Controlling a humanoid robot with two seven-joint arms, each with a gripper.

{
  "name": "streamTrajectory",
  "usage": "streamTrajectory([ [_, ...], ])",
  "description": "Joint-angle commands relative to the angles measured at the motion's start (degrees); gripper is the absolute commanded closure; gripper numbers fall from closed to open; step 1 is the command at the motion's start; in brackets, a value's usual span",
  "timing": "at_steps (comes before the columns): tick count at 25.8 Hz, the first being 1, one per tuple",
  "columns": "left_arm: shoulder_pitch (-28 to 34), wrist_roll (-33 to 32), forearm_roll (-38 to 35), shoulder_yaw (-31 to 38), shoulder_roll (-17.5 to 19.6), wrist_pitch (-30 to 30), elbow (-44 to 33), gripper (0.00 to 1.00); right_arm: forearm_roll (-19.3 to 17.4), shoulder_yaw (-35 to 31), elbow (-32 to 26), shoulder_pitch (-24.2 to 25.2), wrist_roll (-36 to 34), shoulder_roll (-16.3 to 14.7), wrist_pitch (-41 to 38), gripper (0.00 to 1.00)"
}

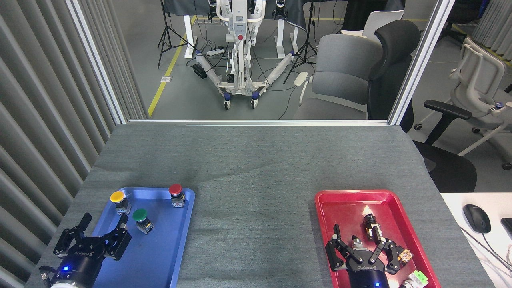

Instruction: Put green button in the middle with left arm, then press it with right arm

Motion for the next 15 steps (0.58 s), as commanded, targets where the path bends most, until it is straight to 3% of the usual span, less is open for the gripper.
streamTrajectory([
  [1, 0.0, 0.02, 0.15, 0.0, 0.04, 0.32, -0.02, 0.0, 0.01, 0.01, -0.13, 0.0, -0.07, -0.09, 0.06, 0.0],
  [6, 1.58, -0.51, 0.85, 0.27, 0.13, 0.23, -4.06, 0.0, 0.36, 0.01, -0.13, -0.09, -0.07, -0.17, 0.15, 0.0],
  [15, 1.23, -0.42, 0.85, 0.27, 0.48, -1.09, -3.27, 0.0, 1.41, 0.1, -0.4, -0.09, -0.07, -0.17, 0.15, 0.0],
])
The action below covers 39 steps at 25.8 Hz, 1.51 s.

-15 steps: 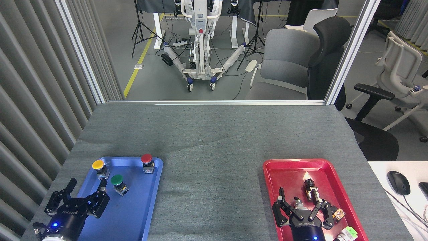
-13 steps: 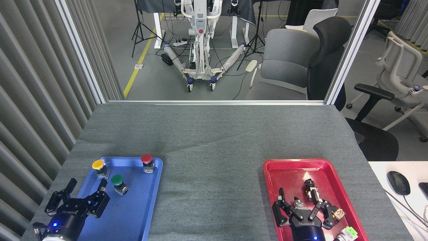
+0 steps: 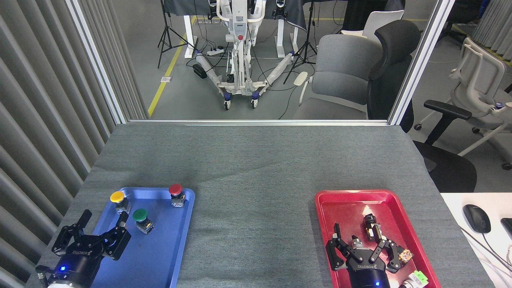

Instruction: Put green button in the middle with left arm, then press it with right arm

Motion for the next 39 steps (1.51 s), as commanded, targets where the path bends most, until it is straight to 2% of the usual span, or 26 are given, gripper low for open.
streamTrajectory([
  [1, -0.1, -0.2, -0.17, 0.0, 0.07, -0.06, 0.27, 0.0, 0.07, -0.08, -0.09, -0.02, 0.01, -0.08, -0.12, 0.0],
  [25, -0.54, -0.02, -0.61, 0.0, -0.45, -0.15, 0.53, 0.0, 0.16, -0.43, 0.0, -0.11, 0.19, 0.1, -1.0, 0.0],
  [34, -0.46, -0.02, -0.78, -0.09, -0.1, -0.5, 3.26, 0.0, 0.25, -0.34, -0.44, -0.11, 0.01, 0.1, -1.0, 0.0],
  [39, -0.46, 0.33, -0.61, -0.09, -0.54, -0.5, 2.82, 0.01, 1.48, -0.34, -0.53, -0.11, -0.34, 0.18, -1.0, 0.0],
])
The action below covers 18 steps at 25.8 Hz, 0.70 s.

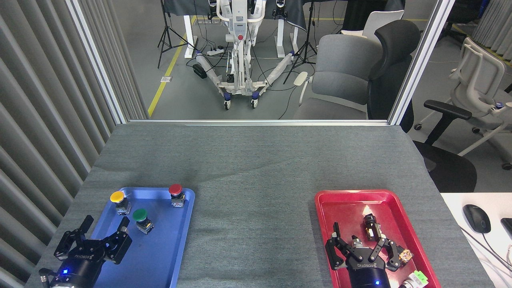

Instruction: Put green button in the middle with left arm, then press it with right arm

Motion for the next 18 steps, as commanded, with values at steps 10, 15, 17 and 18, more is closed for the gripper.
streamTrajectory([
  [10, -0.57, 0.24, -0.01, 0.0, 0.25, -0.09, 2.42, 0.01, 0.45, 0.27, -0.06, 0.35, -0.69, -0.33, 0.73, 0.0],
  [15, -1.09, 0.06, -0.01, 0.0, 0.52, -0.27, 2.42, 0.01, 0.45, 0.62, -0.15, 0.27, -0.69, -0.15, 1.34, 0.0],
  [17, -1.09, 0.06, -0.01, 0.0, 0.52, -0.27, 2.42, 0.01, 0.54, 0.71, -0.15, 0.18, -0.69, 0.02, 1.34, 0.0],
  [18, -1.09, 0.06, -0.01, 0.0, 0.52, -0.27, 2.42, 0.01, 0.54, 0.8, -0.23, 0.18, -0.78, 0.2, 1.43, 0.0],
])
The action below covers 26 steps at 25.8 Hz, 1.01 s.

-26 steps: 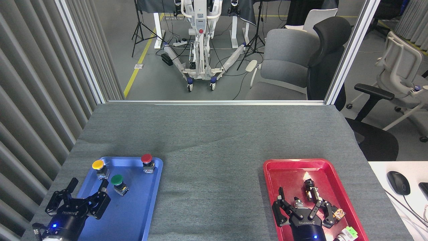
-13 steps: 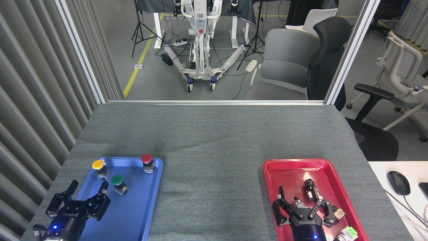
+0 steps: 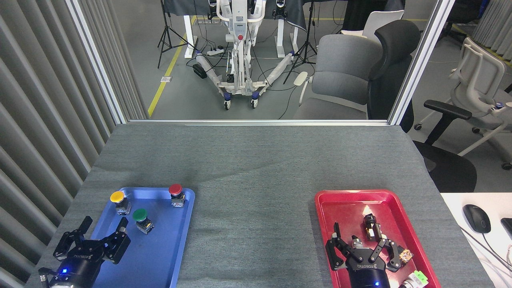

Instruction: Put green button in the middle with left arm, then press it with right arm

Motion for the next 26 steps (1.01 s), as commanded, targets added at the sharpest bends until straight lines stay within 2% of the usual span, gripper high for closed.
streamTrajectory([
  [1, -0.09, -0.06, 0.01, 0.0, 0.03, 0.01, 0.15, 0.01, 0.17, 0.15, -0.08, -0.08, -0.06, 0.87, 0.16, 0.0],
  [9, -0.09, 0.12, -0.08, 0.0, 0.12, 0.1, 1.38, 0.01, 2.01, 0.15, -0.08, -0.35, 0.03, 2.8, 0.25, 0.0],
  [14, -0.18, 0.12, -0.08, 0.0, 0.12, 0.1, 2.25, 0.01, 2.36, 0.06, -0.34, -0.87, 0.12, 2.98, 0.07, 0.0],
  [19, -1.67, 0.21, -0.17, -0.7, -0.14, -0.08, 9.55, 0.01, 2.28, 0.06, -0.52, -0.79, 0.12, 2.8, -0.1, 0.0],
  [26, -6.24, 2.49, -0.26, -6.85, -0.32, -0.61, 18.43, 0.01, 2.28, 0.06, -1.57, -0.08, 0.12, 2.45, -0.19, 0.0],
])
